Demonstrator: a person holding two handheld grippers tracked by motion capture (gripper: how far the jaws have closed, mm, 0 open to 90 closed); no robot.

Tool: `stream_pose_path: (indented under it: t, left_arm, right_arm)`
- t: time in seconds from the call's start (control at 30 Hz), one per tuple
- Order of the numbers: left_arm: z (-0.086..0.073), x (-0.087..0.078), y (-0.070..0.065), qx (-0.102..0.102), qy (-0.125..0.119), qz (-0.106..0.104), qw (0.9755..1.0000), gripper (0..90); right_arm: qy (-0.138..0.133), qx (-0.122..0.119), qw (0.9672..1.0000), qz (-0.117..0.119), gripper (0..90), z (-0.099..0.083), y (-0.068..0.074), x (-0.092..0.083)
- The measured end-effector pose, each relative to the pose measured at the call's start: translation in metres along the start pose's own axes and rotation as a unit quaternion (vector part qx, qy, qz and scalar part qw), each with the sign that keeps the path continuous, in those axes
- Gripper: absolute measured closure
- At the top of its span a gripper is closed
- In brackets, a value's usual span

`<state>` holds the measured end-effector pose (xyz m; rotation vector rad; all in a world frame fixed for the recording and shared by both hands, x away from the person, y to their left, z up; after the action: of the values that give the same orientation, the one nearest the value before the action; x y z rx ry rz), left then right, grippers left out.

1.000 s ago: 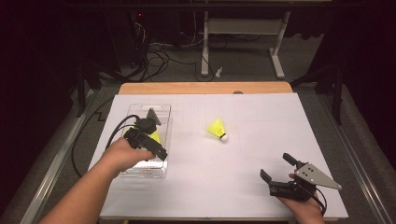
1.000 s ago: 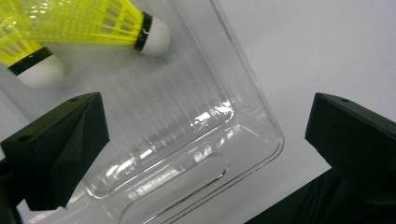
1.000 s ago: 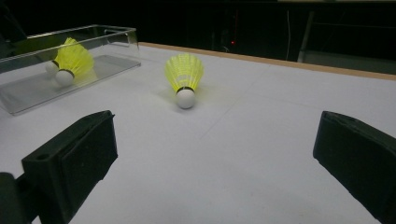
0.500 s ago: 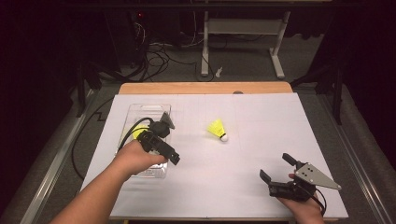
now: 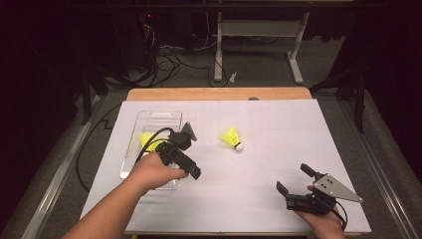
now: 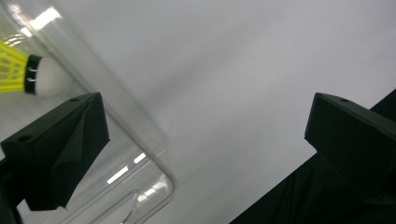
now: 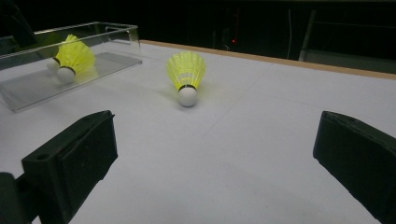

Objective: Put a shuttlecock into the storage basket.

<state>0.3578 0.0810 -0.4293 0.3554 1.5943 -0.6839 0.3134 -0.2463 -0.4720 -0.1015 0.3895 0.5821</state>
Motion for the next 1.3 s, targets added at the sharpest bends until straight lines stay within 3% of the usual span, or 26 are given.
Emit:
stream_pose_path:
  t: [0.37,0.57,0.83,0.97,1.1,1.3]
  left_arm:
    - [0.009,0.009,-0.03,0.032,0.008,-0.007,0.9994,0.7]
    - [0.011,0.009,-0.031,0.028,0.007,-0.01,0.9995,0.7]
    - [0.012,0.013,-0.035,0.041,0.006,-0.015,0.999,0.8]
    - [0.013,0.012,-0.036,0.043,0.004,-0.02,0.9989,0.8]
    - [0.012,0.012,-0.036,0.043,0.002,-0.021,0.9989,0.8]
    - [0.011,0.01,-0.034,0.044,0.0,-0.021,0.9988,0.9]
  right_arm:
    - [0.001,-0.002,1.0,0.001,0.3,0.0,0.001,0.0]
    - [0.004,-0.001,1.0,0.001,0.3,-0.001,0.002,0.002]
    - [0.021,0.004,0.9998,0.005,0.3,0.0,0.006,0.012]
    - [0.021,0.011,0.9997,0.005,0.2,0.01,0.009,0.019]
    - [0.031,-0.003,0.9995,-0.007,0.3,0.024,0.011,0.031]
    - [0.048,-0.005,0.9988,-0.006,3.4,0.035,0.011,0.051]
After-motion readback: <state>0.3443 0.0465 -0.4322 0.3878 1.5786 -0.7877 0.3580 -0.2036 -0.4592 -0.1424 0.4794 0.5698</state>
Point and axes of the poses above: each handheld gripper's, and its own axes: x roughly forward along the jaws, z roughly out of its top, y roughly to its left, the point moved 7 cm from there along x, roughly forward along the jaws, and after that the axes turned 8 degrees about y, right-handed, at the moved point
